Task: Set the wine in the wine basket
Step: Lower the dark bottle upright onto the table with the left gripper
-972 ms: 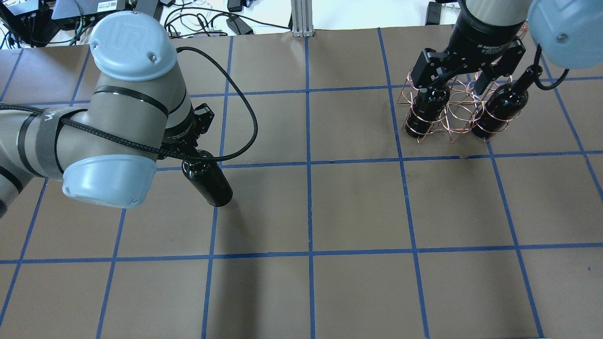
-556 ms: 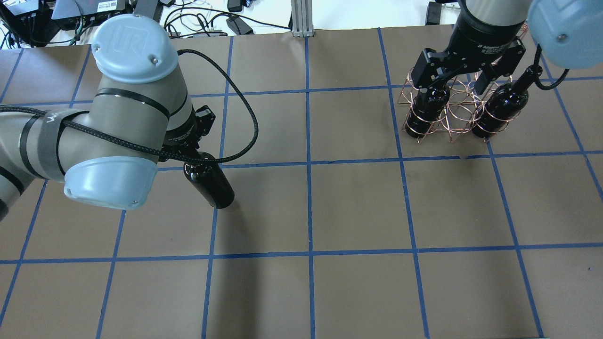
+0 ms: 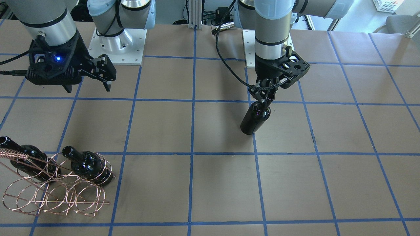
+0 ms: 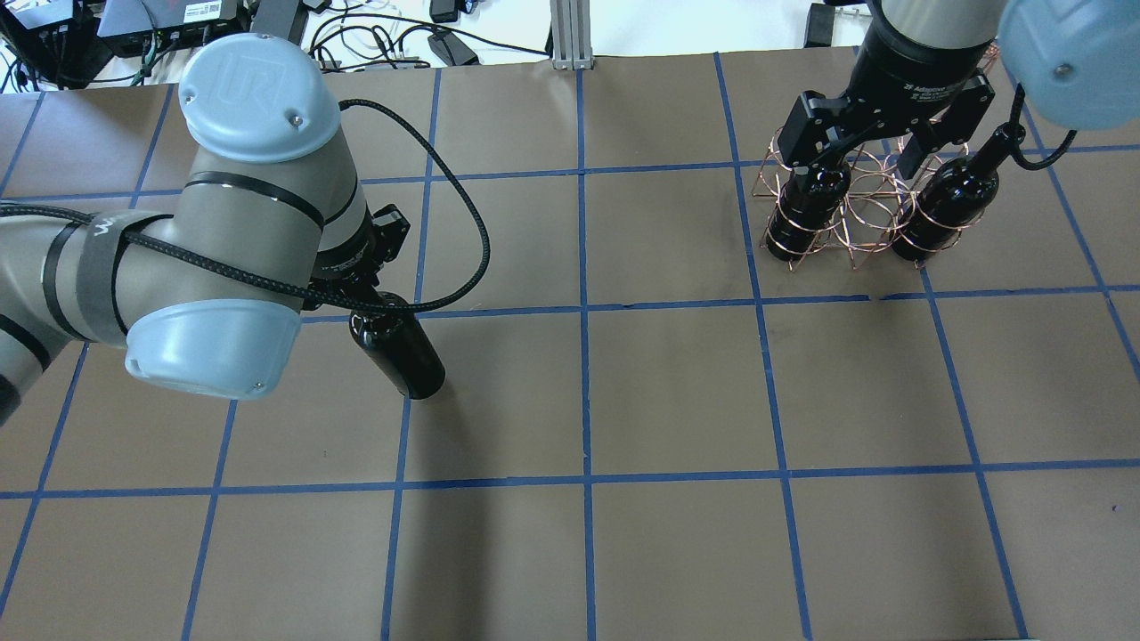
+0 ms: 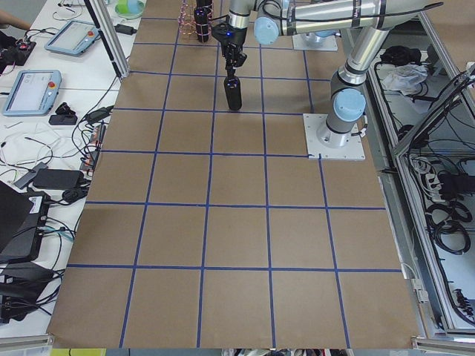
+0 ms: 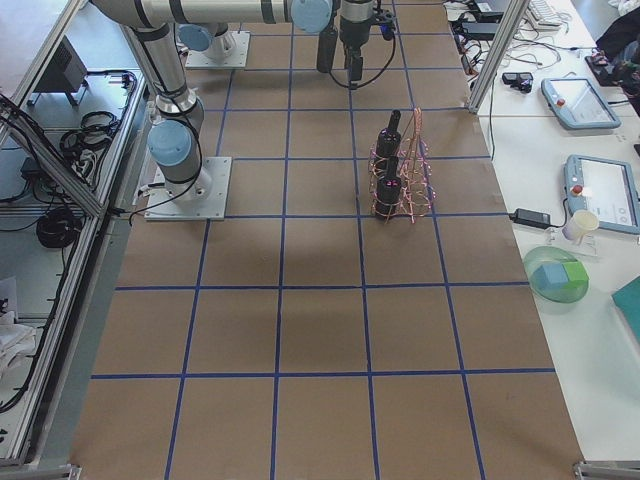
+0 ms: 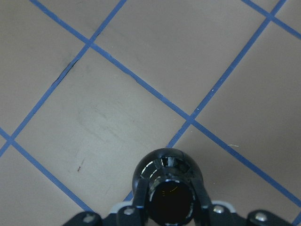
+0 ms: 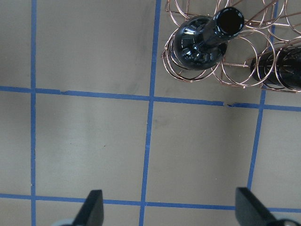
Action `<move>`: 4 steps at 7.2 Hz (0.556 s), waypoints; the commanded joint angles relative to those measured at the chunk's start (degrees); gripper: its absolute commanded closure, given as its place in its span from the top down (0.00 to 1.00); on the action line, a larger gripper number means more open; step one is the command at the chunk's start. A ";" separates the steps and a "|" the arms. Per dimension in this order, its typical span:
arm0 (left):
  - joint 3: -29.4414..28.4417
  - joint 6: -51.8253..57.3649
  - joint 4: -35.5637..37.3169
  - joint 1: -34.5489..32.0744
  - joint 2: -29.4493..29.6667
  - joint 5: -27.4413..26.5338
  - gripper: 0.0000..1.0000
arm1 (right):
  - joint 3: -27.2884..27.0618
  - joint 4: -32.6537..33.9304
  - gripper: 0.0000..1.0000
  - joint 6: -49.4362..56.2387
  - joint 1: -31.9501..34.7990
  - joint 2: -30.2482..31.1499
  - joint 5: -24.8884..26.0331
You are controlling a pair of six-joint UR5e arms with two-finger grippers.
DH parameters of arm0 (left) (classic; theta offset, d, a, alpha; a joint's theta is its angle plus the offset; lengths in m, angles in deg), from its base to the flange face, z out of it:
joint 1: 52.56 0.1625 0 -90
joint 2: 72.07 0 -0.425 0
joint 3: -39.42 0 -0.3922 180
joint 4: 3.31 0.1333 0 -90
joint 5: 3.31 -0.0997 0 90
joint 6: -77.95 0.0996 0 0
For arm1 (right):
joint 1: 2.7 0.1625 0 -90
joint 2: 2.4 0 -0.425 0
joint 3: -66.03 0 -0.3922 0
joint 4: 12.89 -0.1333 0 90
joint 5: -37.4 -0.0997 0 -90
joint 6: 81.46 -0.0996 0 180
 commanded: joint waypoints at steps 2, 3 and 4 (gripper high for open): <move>0.04 -0.17 -0.61 -0.01 0.01 -0.14 0.20 | 0.00 0.00 1.00 -0.05 -0.05 0.00 0.00; 0.04 -0.17 -0.61 -0.01 0.01 -0.14 0.20 | 0.00 0.00 1.00 0.04 -0.05 0.00 0.00; 0.13 -0.17 -0.61 -0.01 0.01 0.21 0.20 | 0.00 0.00 1.00 0.04 -0.05 0.00 0.00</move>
